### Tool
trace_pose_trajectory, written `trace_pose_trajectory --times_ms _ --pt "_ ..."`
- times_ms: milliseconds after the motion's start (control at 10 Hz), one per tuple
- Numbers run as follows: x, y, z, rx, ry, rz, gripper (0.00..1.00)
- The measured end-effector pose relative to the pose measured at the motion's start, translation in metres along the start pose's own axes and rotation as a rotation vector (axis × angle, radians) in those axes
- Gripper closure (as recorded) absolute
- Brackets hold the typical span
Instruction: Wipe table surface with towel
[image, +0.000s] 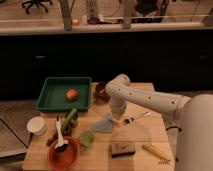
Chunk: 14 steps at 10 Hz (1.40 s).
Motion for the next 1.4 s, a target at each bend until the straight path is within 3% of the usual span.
trace_pose_trajectory --times_ms 100,900,1400 --pt "0.001 0.000 0.000 -0.001 0.001 -0.007 0.98" --pt "-0.010 -0.004 0.002 0.058 0.021 0.087 0.22" --pt "-0.015 -0.005 0.004 0.066 0.039 0.123 0.20"
